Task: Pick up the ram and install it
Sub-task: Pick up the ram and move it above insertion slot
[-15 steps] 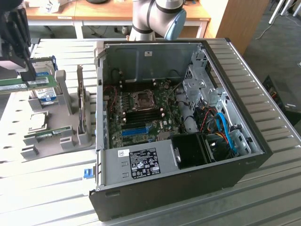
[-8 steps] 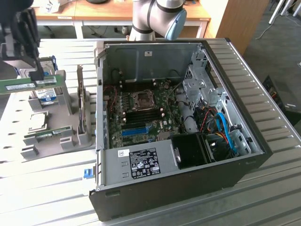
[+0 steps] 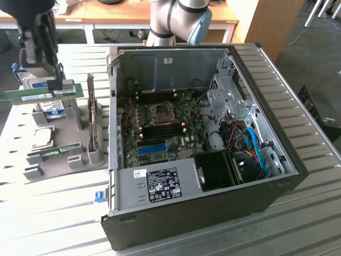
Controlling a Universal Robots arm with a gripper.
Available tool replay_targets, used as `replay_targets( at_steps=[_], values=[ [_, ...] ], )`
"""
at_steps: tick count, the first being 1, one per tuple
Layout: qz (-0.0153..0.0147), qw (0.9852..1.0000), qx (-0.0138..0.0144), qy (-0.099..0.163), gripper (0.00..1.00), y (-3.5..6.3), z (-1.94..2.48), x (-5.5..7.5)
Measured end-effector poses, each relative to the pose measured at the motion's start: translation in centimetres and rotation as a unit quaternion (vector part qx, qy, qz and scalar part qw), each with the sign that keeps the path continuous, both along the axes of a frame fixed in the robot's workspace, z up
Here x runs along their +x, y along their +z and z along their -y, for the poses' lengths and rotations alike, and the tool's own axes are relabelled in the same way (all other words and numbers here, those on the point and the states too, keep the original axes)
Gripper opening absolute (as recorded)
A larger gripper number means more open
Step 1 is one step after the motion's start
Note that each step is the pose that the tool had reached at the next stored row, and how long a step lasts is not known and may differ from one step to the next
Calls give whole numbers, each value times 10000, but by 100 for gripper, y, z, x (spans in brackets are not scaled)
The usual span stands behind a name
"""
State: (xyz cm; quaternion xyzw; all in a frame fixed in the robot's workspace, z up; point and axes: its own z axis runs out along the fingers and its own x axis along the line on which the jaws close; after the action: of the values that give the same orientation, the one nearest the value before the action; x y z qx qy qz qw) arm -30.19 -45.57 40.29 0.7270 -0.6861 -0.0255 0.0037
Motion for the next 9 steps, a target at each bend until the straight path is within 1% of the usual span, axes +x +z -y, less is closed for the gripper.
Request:
replay_targets(
  at_steps=[9],
  values=[
    [0, 10000, 0, 0, 11, -1, -1, 320]
  ],
)
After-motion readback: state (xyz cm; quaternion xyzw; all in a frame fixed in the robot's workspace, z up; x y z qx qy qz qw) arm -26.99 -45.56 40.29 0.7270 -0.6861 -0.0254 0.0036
